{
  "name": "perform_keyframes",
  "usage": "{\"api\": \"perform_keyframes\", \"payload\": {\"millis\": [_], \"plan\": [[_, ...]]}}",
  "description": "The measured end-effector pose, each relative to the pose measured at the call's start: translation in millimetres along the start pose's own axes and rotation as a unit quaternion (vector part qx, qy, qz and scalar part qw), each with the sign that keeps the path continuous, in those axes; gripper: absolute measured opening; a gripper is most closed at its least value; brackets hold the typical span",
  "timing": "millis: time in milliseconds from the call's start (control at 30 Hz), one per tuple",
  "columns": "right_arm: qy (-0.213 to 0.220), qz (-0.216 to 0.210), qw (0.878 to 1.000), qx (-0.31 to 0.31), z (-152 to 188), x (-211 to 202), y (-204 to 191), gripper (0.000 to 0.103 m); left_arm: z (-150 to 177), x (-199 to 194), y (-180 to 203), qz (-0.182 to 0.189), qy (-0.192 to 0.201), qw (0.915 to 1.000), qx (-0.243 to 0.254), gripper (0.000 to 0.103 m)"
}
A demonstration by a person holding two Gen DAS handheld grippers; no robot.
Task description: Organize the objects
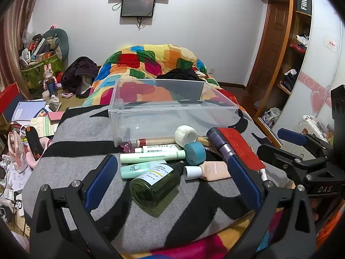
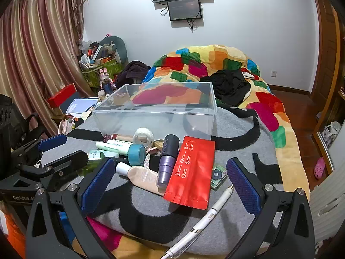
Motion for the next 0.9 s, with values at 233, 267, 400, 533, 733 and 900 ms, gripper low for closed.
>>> {"api": "perform_keyframes", "payload": {"millis": [233,267,400,533,733,900], "plan": [[-0.001,0.0,1.0,0.002,2.3,0.2,-0.8,0.103,0.0,-2.3,2.9,0.001,0.0,1.0,0.0,0.103],[-0.002,0.0,1.0,0.002,2.8,0.4,-0.6,0.103,-0.1,-3.1,3.7,0.001,0.0,1.0,0.0,0.103],[-0.004,-0.001,1.0,0.003,4.1,1.1,-0.4,0.103,0.0,-2.3,3.3,0.002,0.0,1.0,0.0,0.103],[-0.004,0.0,1.0,0.003,4.6,1.0,0.2,0.103,0.4,-2.8,3.8,0.003,-0.001,1.0,-0.001,0.103],[-0.006,0.0,1.0,0.005,5.5,0.6,-0.2,0.103,0.9,-2.5,5.6,0.006,-0.003,1.0,0.0,0.103],[-0.006,0.0,1.0,0.005,4.8,1.0,-0.4,0.103,0.5,-3.1,6.0,0.007,-0.002,1.0,0.0,0.103]]}}
Point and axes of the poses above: each gripper's, at about its wrist camera, not at the fingertips, and x roughly the way its jaws point, y to its right, z to its underside, the point moved 7 cm from there along x, roughly the way its jaws point, and after that the axes turned 7 degrees about x, right-handed, at the moved point
